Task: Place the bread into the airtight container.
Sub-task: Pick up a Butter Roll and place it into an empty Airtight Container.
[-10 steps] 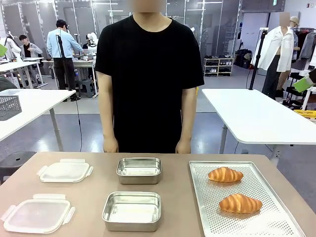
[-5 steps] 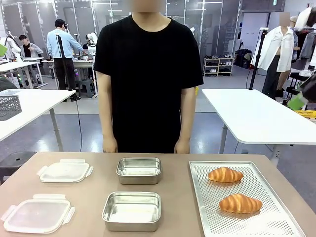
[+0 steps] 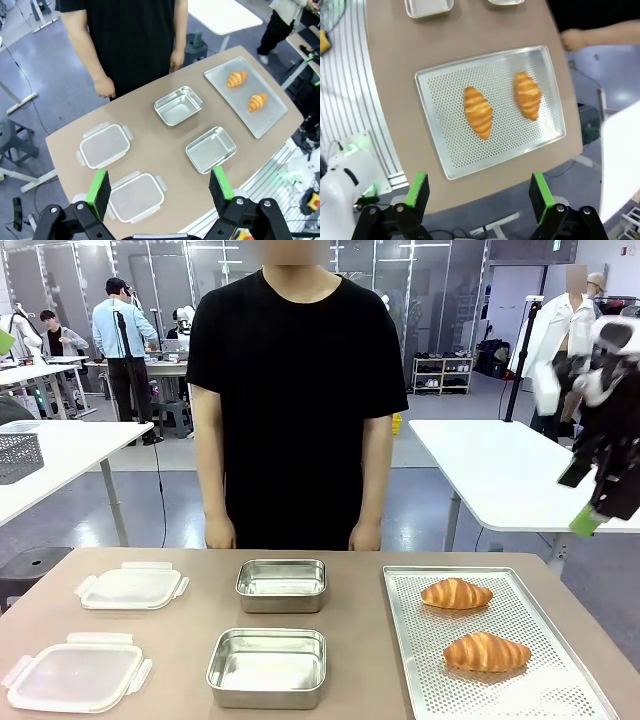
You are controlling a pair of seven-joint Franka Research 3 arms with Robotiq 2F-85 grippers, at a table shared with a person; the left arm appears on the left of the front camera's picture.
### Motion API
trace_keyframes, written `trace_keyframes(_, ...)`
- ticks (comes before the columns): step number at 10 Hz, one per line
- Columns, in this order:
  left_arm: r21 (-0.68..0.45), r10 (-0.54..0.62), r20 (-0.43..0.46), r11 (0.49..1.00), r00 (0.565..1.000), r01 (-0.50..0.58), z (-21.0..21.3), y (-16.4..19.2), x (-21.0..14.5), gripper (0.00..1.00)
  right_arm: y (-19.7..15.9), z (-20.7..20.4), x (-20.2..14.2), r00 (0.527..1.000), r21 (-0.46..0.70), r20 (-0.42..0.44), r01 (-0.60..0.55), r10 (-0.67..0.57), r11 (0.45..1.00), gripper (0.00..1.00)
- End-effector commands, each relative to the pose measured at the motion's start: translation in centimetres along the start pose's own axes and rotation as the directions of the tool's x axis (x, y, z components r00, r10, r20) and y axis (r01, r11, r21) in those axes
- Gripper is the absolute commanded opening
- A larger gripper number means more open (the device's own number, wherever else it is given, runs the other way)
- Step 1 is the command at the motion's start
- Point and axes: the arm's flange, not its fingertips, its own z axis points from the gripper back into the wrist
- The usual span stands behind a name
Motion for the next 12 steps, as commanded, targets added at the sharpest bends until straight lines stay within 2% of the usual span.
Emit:
trace_keyframes(1,0.000,-0.009,-0.003,1.000,1.000,0.009,0.1,0.0,0.2,1.00,-1.2,-4.9,0.8,1.000,0.033,-0.017,-0.011,0.011,0.999,1.00)
trace_keyframes(2,0.000,-0.009,-0.003,1.000,1.000,0.009,0.1,0.0,0.2,1.00,-1.6,-9.7,1.5,0.999,0.062,-0.046,0.005,-0.002,0.998,1.00)
trace_keyframes(3,0.000,-0.009,-0.003,1.000,1.000,0.009,0.1,0.0,0.2,1.00,-1.6,-13.6,1.1,0.998,0.039,-0.052,-0.032,0.034,0.999,1.00)
trace_keyframes(6,0.000,-0.009,-0.003,1.000,1.000,0.009,0.1,0.0,0.2,1.00,-2.2,-20.3,0.6,0.996,0.109,-0.051,-0.064,0.070,0.992,1.00)
trace_keyframes(10,0.000,-0.009,-0.003,1.000,1.000,0.009,0.1,0.0,0.2,1.00,-2.7,-23.6,-0.7,0.985,0.178,-0.049,-0.156,0.167,0.972,1.00)
trace_keyframes(12,0.000,-0.009,-0.003,1.000,1.000,0.009,0.1,0.0,0.2,1.00,-2.8,-24.4,-0.8,0.987,0.177,-0.092,-0.115,0.132,0.977,1.00)
